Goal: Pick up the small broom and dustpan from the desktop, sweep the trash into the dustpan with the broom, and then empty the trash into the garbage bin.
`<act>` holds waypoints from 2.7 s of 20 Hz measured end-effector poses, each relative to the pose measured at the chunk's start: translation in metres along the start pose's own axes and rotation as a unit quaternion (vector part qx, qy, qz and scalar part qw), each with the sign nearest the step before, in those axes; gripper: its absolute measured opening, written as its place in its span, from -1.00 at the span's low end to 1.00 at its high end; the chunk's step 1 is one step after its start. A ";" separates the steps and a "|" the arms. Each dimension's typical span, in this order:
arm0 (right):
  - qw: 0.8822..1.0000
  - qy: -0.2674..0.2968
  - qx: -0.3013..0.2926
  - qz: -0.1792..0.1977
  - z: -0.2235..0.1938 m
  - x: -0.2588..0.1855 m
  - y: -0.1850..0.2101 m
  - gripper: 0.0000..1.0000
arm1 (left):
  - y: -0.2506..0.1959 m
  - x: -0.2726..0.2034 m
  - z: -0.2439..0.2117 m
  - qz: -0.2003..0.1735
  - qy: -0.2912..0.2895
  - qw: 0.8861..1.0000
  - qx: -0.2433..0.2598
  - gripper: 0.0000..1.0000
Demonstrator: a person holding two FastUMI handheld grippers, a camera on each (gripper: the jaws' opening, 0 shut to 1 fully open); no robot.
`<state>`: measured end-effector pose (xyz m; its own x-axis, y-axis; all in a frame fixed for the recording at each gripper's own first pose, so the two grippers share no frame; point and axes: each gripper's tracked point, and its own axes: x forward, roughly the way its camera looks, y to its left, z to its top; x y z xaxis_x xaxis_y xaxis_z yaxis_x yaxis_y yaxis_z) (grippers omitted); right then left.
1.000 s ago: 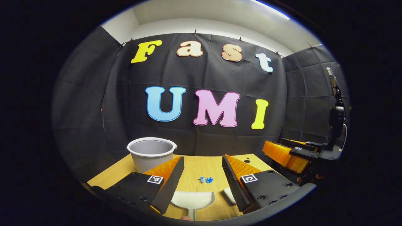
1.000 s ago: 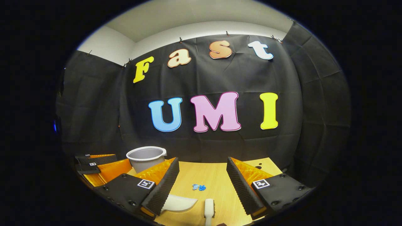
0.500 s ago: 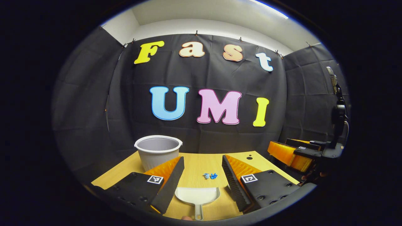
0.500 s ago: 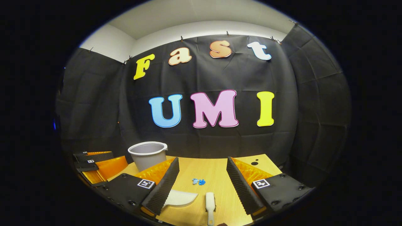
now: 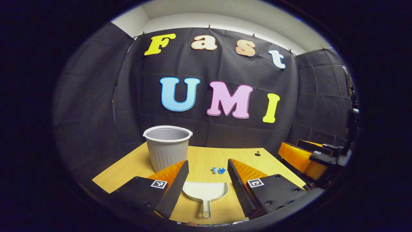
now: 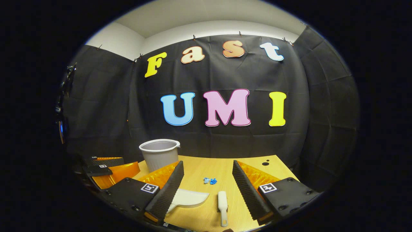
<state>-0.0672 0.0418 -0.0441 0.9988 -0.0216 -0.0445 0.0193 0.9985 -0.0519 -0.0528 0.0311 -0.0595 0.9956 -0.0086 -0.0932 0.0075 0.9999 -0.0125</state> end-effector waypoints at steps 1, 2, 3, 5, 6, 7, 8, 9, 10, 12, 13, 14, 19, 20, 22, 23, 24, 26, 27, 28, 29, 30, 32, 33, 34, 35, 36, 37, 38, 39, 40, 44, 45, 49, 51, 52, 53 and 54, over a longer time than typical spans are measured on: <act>1.000 0.000 0.003 -0.003 0.000 0.000 -0.002 0.94 | 0.000 0.001 -0.005 -0.001 0.005 1.000 0.003 0.46; 1.000 -0.004 0.009 -0.006 0.000 -0.001 -0.003 0.94 | 0.002 0.001 -0.008 -0.001 0.009 1.000 0.004 0.46; 1.000 -0.009 0.012 -0.011 0.002 -0.002 -0.005 0.84 | 0.003 0.000 -0.012 -0.001 0.013 1.000 0.001 0.46; 1.000 -0.006 0.008 -0.016 -0.003 -0.002 -0.007 0.94 | -0.001 -0.001 -0.019 -0.007 0.025 1.000 -0.006 0.46; 1.000 -0.001 0.005 -0.018 -0.006 -0.002 -0.009 0.94 | 0.000 -0.002 -0.022 -0.004 0.031 1.000 -0.001 0.46; 1.000 0.004 0.006 -0.021 -0.010 -0.002 -0.011 0.94 | 0.003 -0.001 -0.026 0.001 0.035 0.999 0.006 0.46; 1.000 0.009 0.009 -0.023 -0.013 -0.002 -0.013 0.94 | 0.005 0.001 -0.029 0.003 0.040 0.999 0.011 0.46; 0.999 0.014 0.013 -0.027 -0.015 -0.002 -0.016 0.94 | 0.005 0.002 -0.034 0.005 0.045 0.999 0.010 0.46; 0.999 0.020 0.016 -0.031 -0.017 -0.002 -0.018 0.94 | 0.005 0.004 -0.036 0.006 0.049 0.999 0.004 0.46; 0.999 0.026 0.017 -0.035 -0.020 0.000 -0.022 0.94 | 0.002 0.009 -0.041 0.002 0.057 0.998 -0.011 0.46; 0.999 0.030 0.015 -0.035 -0.023 0.001 -0.024 0.94 | 0.001 0.013 -0.049 0.001 0.067 0.998 -0.017 0.46; 0.999 0.036 0.012 -0.033 -0.027 0.003 -0.025 0.94 | 0.002 0.017 -0.056 0.003 0.077 0.997 -0.022 0.46; 0.995 0.093 0.039 -0.016 -0.056 0.026 -0.030 0.94 | 0.001 0.044 -0.113 0.005 0.177 0.979 -0.106 0.46; 0.994 0.101 0.041 -0.015 -0.060 0.031 -0.032 0.94 | 0.001 0.047 -0.134 0.008 0.217 0.969 -0.117 0.46; 0.993 0.112 0.040 -0.010 -0.068 0.043 -0.038 0.94 | -0.002 0.056 -0.164 0.017 0.271 0.955 -0.120 0.52; 0.993 0.115 0.040 -0.007 -0.071 0.048 -0.041 0.94 | 0.000 0.061 -0.172 0.023 0.290 0.949 -0.117 0.50; 0.992 0.120 0.040 -0.002 -0.076 0.053 -0.043 0.94 | 0.003 0.063 -0.186 0.026 0.308 0.944 -0.114 0.50; 0.990 0.131 0.045 0.010 -0.088 0.063 -0.047 0.94 | 0.003 0.071 -0.206 0.027 0.344 0.932 -0.110 0.49; 0.989 0.139 0.049 0.014 -0.095 0.068 -0.049 0.94 | 0.001 0.074 -0.213 0.028 0.363 0.925 -0.108 0.50; 0.987 0.149 0.056 0.019 -0.103 0.073 -0.050 0.94 | -0.002 0.079 -0.221 0.027 0.381 0.918 -0.103 0.50; 0.985 0.161 0.064 0.023 -0.111 0.078 -0.052 0.94 | -0.006 0.083 -0.230 0.029 0.399 0.911 -0.098 0.50; 0.982 0.171 0.073 0.027 -0.118 0.083 -0.054 0.94 | -0.009 0.085 -0.236 0.030 0.418 0.903 -0.094 0.50; 0.978 0.187 0.084 0.032 -0.129 0.092 -0.062 0.94 | -0.010 0.089 -0.251 0.042 0.461 0.883 -0.073 0.50; 0.977 0.193 0.086 0.032 -0.135 0.097 -0.069 0.94 | -0.007 0.093 -0.264 0.052 0.494 0.866 -0.053 0.50; 0.976 0.198 0.087 0.031 -0.140 0.100 -0.075 0.94 | -0.006 0.093 -0.272 0.058 0.517 0.853 -0.042 0.50; 0.974 0.206 0.086 0.032 -0.147 0.101 -0.079 0.94 | -0.004 0.096 -0.277 0.066 0.536 0.841 -0.037 0.50; 0.973 0.213 0.078 0.036 -0.154 0.103 -0.083 0.94 | -0.005 0.103 -0.280 0.070 0.547 0.833 -0.039 0.50; 0.973 0.219 0.065 0.041 -0.160 0.102 -0.086 0.94 | -0.007 0.107 -0.283 0.072 0.557 0.826 -0.046 0.51; 0.971 0.230 0.054 0.046 -0.167 0.102 -0.088 0.94 | -0.009 0.110 -0.285 0.073 0.568 0.818 -0.055 0.50; 0.966 0.245 0.054 0.052 -0.177 0.099 -0.088 0.94 | -0.010 0.113 -0.286 0.072 0.581 0.808 -0.061 0.50; 0.963 0.256 0.063 0.058 -0.181 0.095 -0.087 0.94 | -0.008 0.117 -0.285 0.075 0.589 0.803 -0.058 0.49; 0.954 0.284 0.069 0.069 -0.193 0.086 -0.085 0.94 | -0.008 0.125 -0.286 0.064 0.615 0.785 -0.042 0.10; 0.952 0.290 0.072 0.069 -0.195 0.085 -0.086 0.94 | -0.008 0.124 -0.286 0.058 0.621 0.781 -0.035 -0.09; 0.934 0.332 0.116 0.068 -0.206 0.074 -0.076 0.94 | -0.008 0.124 -0.285 0.042 0.625 0.779 -0.021 -0.41; 0.914 0.383 0.121 0.061 -0.223 0.059 -0.072 0.94 | -0.007 0.123 -0.287 0.034 0.624 0.780 -0.013 -0.41; 0.903 0.409 0.120 0.056 -0.234 0.052 -0.070 0.94 | -0.006 0.119 -0.287 0.031 0.623 0.782 -0.008 -0.39; 0.894 0.429 0.118 0.052 -0.242 0.045 -0.066 0.94 | -0.007 0.117 -0.289 0.028 0.615 0.788 -0.004 -0.40; 0.887 0.445 0.116 0.049 -0.248 0.040 -0.065 0.94 | -0.007 0.115 -0.289 0.027 0.607 0.794 -0.003 -0.41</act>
<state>-0.0396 -0.0367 -0.2895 0.5667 0.1379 -0.8123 0.0461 0.9790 0.1984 0.0347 0.0199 -0.3582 0.1708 0.0263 -0.9850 -0.0357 0.9992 0.0204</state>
